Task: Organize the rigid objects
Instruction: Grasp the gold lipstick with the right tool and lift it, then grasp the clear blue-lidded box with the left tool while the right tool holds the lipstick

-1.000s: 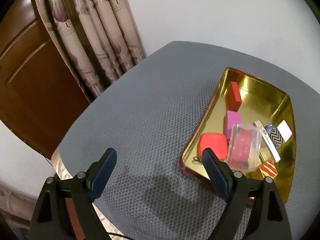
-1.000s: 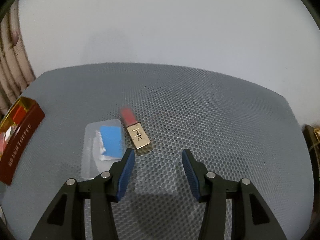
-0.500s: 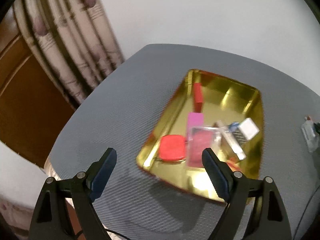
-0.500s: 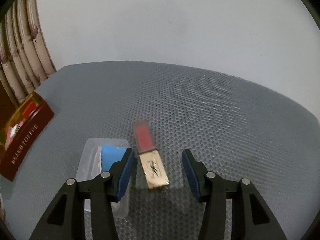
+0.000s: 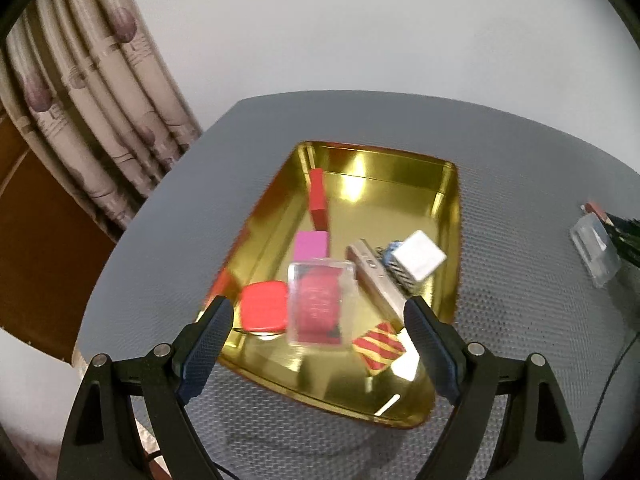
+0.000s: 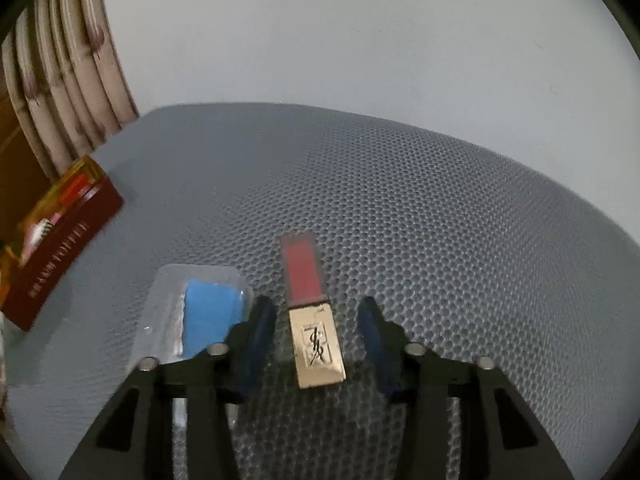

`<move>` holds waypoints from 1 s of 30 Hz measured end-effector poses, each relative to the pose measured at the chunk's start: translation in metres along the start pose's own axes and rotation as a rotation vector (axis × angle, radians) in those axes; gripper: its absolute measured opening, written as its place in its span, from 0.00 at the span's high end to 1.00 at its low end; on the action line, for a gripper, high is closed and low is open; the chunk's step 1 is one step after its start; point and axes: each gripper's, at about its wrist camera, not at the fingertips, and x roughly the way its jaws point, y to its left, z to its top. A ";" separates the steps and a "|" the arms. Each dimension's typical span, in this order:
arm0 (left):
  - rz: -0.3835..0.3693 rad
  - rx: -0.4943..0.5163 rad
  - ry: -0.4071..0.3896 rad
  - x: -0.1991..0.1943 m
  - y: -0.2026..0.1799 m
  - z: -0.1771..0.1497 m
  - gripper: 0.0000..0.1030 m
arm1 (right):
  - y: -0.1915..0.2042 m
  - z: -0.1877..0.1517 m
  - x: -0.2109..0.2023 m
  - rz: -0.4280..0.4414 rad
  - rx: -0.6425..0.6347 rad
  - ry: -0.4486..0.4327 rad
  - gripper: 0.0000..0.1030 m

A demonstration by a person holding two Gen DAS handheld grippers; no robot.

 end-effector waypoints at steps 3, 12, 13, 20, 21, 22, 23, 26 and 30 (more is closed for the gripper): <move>-0.011 0.023 0.000 -0.001 -0.014 0.001 0.18 | 0.007 0.000 0.000 -0.032 -0.020 -0.002 0.80; -0.127 0.040 0.031 0.002 -0.074 0.010 0.18 | 0.025 -0.023 -0.016 -0.179 0.079 -0.010 0.80; -0.145 0.039 0.037 0.002 -0.084 0.011 0.18 | 0.024 -0.029 -0.021 -0.206 0.105 -0.009 0.80; -0.234 0.053 0.083 0.005 -0.150 0.021 0.18 | 0.033 -0.056 -0.036 -0.319 0.222 -0.007 0.80; -0.247 0.045 0.095 0.005 -0.156 0.022 0.18 | 0.034 -0.060 -0.039 -0.332 0.232 -0.006 0.80; -0.260 0.031 0.114 0.006 -0.166 0.025 0.18 | 0.035 -0.063 -0.041 -0.346 0.241 -0.003 0.80; -0.270 0.022 0.124 0.007 -0.172 0.027 0.18 | 0.037 -0.065 -0.041 -0.350 0.246 0.000 0.80; -0.285 0.003 0.134 0.006 -0.192 0.034 0.18 | 0.034 -0.080 -0.053 -0.363 0.272 -0.001 0.80; -0.281 0.012 0.158 0.012 -0.220 0.042 0.18 | 0.039 -0.088 -0.057 -0.358 0.302 -0.013 0.80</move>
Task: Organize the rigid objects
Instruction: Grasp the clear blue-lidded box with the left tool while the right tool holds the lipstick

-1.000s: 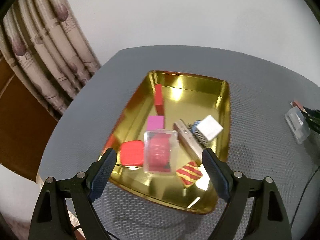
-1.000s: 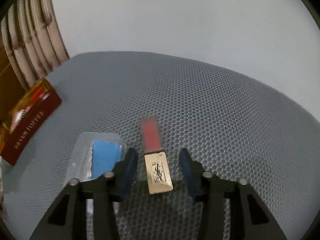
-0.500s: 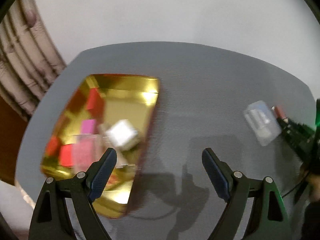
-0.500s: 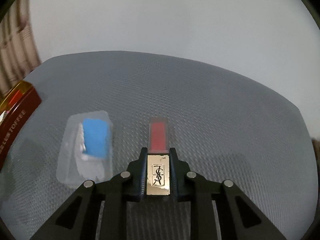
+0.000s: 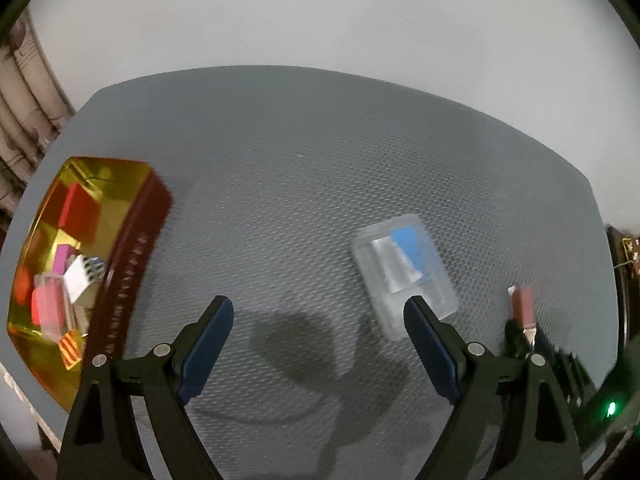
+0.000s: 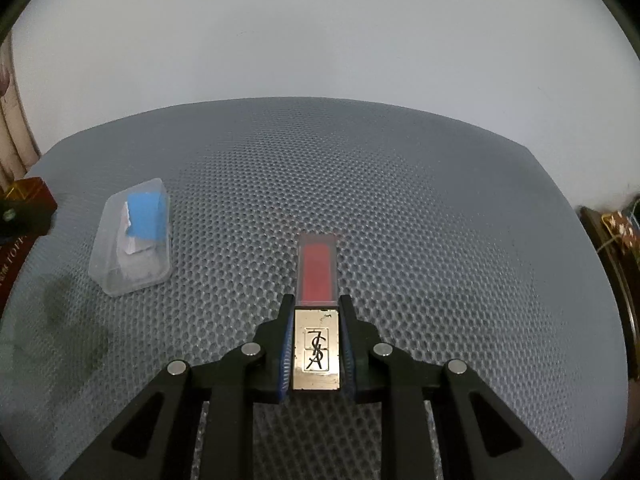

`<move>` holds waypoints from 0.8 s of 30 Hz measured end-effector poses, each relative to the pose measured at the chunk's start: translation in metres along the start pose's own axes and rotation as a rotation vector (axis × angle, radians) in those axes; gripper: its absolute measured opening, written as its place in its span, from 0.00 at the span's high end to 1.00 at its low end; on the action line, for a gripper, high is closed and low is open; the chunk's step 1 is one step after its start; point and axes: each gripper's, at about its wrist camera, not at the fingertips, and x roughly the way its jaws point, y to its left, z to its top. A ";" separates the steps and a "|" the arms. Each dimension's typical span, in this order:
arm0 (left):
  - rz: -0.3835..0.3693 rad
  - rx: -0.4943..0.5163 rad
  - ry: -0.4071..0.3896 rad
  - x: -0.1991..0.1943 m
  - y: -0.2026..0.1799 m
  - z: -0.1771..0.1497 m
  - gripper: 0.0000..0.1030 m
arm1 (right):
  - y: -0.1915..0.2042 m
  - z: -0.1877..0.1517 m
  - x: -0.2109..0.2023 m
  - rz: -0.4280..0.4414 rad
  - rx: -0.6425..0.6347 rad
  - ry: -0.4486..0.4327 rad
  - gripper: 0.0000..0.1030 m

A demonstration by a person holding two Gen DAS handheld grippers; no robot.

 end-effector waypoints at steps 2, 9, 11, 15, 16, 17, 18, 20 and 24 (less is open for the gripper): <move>-0.005 -0.001 0.014 0.007 -0.010 0.005 0.18 | 0.002 -0.001 0.000 0.004 0.005 0.000 0.80; 0.017 0.022 0.038 0.028 -0.038 0.016 0.18 | 0.012 -0.004 0.001 0.025 0.021 0.000 0.80; 0.028 0.022 0.048 0.035 -0.042 0.016 0.18 | 0.015 -0.005 0.001 0.028 0.024 0.000 0.80; 0.034 0.028 0.042 0.045 -0.048 0.012 0.18 | 0.021 -0.008 0.000 0.030 0.026 0.000 0.80; 0.034 0.028 0.033 0.045 -0.047 0.012 0.18 | 0.024 -0.009 0.000 0.032 0.027 0.000 0.80; 0.039 0.032 0.026 0.046 -0.048 0.012 0.17 | 0.025 -0.009 0.000 0.033 0.028 0.000 0.80; 0.049 0.041 0.029 0.048 -0.049 0.012 0.17 | 0.028 -0.010 0.000 0.034 0.029 0.000 0.80; 0.039 0.049 0.047 0.054 -0.050 0.009 0.17 | 0.032 -0.012 0.000 0.031 0.027 0.000 0.80; 0.053 0.038 0.062 0.062 -0.048 0.003 0.27 | 0.040 -0.013 0.000 0.033 0.028 0.000 0.80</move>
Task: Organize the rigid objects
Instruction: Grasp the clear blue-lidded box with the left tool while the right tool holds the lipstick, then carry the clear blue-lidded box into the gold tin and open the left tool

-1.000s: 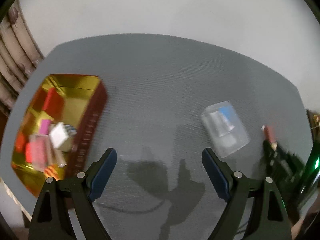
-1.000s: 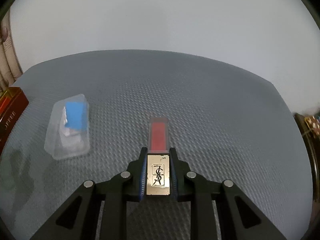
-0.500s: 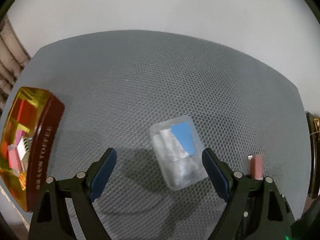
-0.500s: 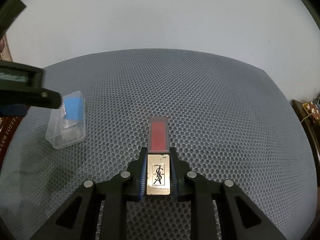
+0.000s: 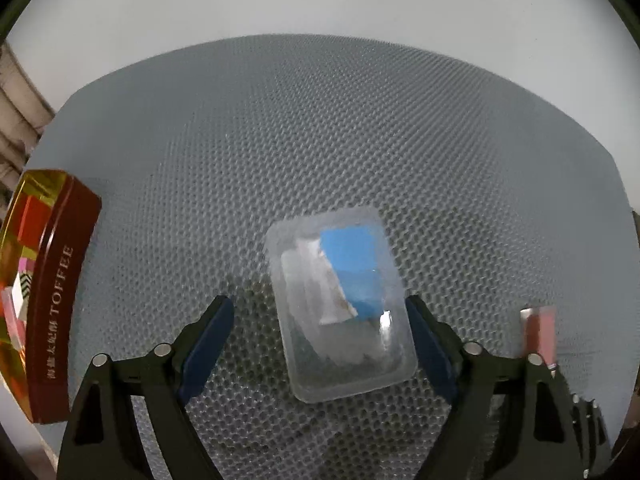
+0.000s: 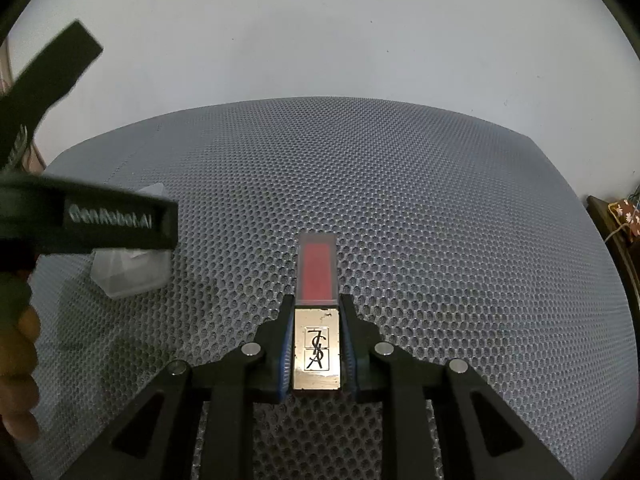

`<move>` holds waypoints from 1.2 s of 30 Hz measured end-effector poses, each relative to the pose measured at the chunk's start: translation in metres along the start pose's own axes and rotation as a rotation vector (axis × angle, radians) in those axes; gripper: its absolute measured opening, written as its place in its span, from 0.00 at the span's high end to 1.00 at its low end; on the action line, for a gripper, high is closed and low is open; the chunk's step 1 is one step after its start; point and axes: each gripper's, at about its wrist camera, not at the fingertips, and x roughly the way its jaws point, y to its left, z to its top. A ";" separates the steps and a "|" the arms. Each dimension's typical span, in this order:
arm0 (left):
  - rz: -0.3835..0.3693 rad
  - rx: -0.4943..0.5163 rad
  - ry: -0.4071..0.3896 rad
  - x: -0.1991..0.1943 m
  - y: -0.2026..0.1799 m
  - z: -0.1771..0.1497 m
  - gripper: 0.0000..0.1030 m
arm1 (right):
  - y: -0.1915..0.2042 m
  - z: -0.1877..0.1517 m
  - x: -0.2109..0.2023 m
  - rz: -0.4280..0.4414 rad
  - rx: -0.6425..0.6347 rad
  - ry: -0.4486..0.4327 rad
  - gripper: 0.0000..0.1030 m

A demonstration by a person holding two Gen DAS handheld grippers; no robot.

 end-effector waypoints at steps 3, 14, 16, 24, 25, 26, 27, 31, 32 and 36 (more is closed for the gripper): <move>-0.026 0.015 -0.027 0.000 0.005 -0.005 0.46 | 0.004 0.000 0.001 -0.001 -0.001 0.000 0.79; 0.006 0.093 -0.065 -0.012 0.029 -0.017 0.47 | -0.026 -0.007 -0.012 -0.012 -0.010 0.001 0.79; 0.007 0.102 -0.076 -0.016 0.033 -0.020 0.47 | -0.022 -0.009 -0.012 -0.017 -0.013 0.001 0.80; 0.008 0.124 -0.110 -0.040 0.057 -0.019 0.47 | -0.021 -0.006 -0.007 -0.026 -0.021 0.002 0.80; 0.005 0.127 -0.113 -0.041 0.063 -0.020 0.47 | -0.038 0.002 0.001 -0.027 -0.022 0.003 0.80; 0.006 0.127 -0.115 -0.042 0.060 -0.019 0.47 | -0.038 0.003 0.002 -0.028 -0.023 0.003 0.79; 0.003 0.127 -0.119 -0.046 0.058 -0.019 0.47 | -0.037 0.003 0.002 -0.029 -0.024 0.003 0.79; 0.013 0.142 -0.133 -0.058 0.070 -0.023 0.47 | -0.035 0.002 0.004 -0.032 -0.026 0.003 0.79; 0.017 0.145 -0.137 -0.060 0.073 -0.023 0.47 | -0.034 0.002 0.003 -0.034 -0.029 0.003 0.79; 0.015 0.140 -0.145 -0.071 0.089 -0.015 0.47 | -0.030 0.000 0.005 -0.033 -0.028 0.003 0.79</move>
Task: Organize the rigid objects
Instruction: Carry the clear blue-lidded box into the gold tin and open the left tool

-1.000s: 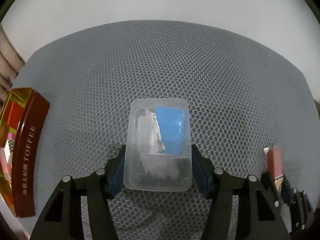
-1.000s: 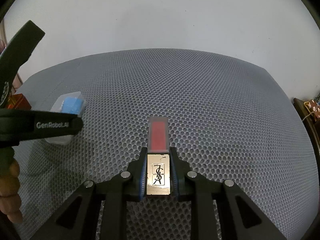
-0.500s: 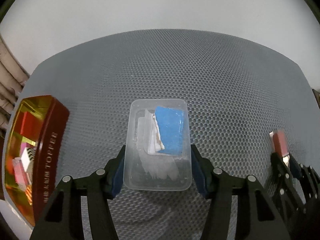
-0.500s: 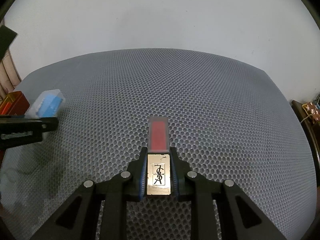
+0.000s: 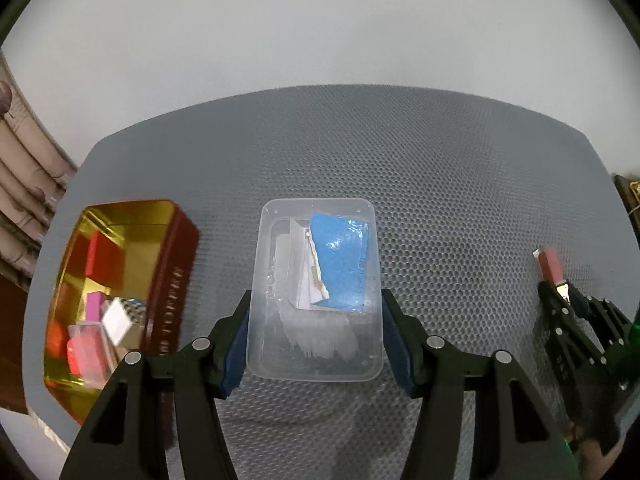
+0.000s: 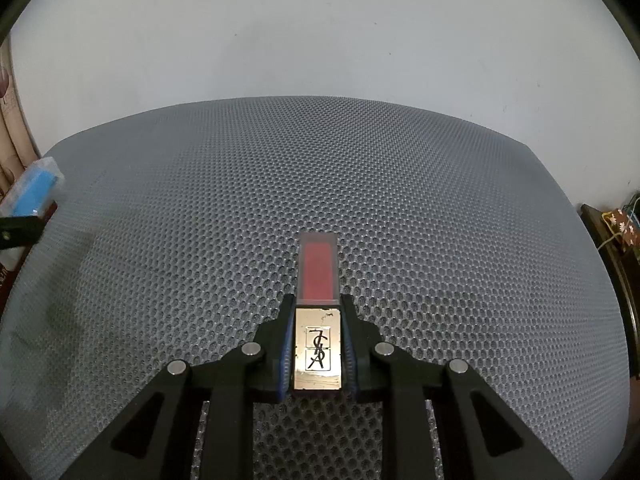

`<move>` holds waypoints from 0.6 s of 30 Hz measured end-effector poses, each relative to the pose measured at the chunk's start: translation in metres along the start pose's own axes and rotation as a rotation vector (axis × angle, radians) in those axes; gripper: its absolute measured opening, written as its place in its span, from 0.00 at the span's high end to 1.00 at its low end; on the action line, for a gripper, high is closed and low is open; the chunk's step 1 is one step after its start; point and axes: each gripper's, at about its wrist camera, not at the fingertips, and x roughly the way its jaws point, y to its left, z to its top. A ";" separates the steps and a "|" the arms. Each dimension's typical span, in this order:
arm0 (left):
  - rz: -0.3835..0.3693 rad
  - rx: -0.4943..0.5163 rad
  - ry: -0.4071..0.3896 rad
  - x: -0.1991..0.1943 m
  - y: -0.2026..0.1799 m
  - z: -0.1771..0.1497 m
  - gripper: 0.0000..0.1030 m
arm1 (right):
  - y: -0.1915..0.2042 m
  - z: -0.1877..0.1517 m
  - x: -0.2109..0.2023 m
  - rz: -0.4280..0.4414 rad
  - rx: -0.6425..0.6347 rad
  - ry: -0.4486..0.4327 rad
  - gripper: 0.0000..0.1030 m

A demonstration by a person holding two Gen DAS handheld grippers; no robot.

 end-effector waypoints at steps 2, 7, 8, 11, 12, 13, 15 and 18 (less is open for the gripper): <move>0.012 0.002 -0.007 -0.003 0.008 0.003 0.47 | 0.000 0.000 0.001 0.001 0.001 0.000 0.79; 0.048 -0.020 -0.034 -0.022 0.034 0.003 0.47 | 0.003 0.002 0.002 0.000 0.000 0.000 0.79; 0.055 -0.030 -0.034 -0.021 0.043 0.004 0.47 | 0.002 0.002 0.004 -0.001 0.000 0.000 0.79; 0.099 -0.065 -0.041 -0.026 0.073 0.005 0.47 | 0.003 0.001 0.005 -0.001 0.000 0.000 0.79; 0.110 -0.076 -0.040 -0.027 0.084 0.005 0.47 | 0.004 0.001 0.005 -0.002 -0.001 0.000 0.79; 0.122 -0.089 -0.039 -0.030 0.095 0.005 0.47 | 0.004 0.001 0.005 -0.004 -0.003 0.000 0.79; 0.142 -0.118 -0.035 -0.031 0.114 0.008 0.47 | 0.008 -0.001 0.005 -0.004 -0.003 0.000 0.79; 0.170 -0.153 -0.025 -0.031 0.139 0.007 0.47 | 0.007 0.003 0.008 -0.007 -0.005 0.000 0.79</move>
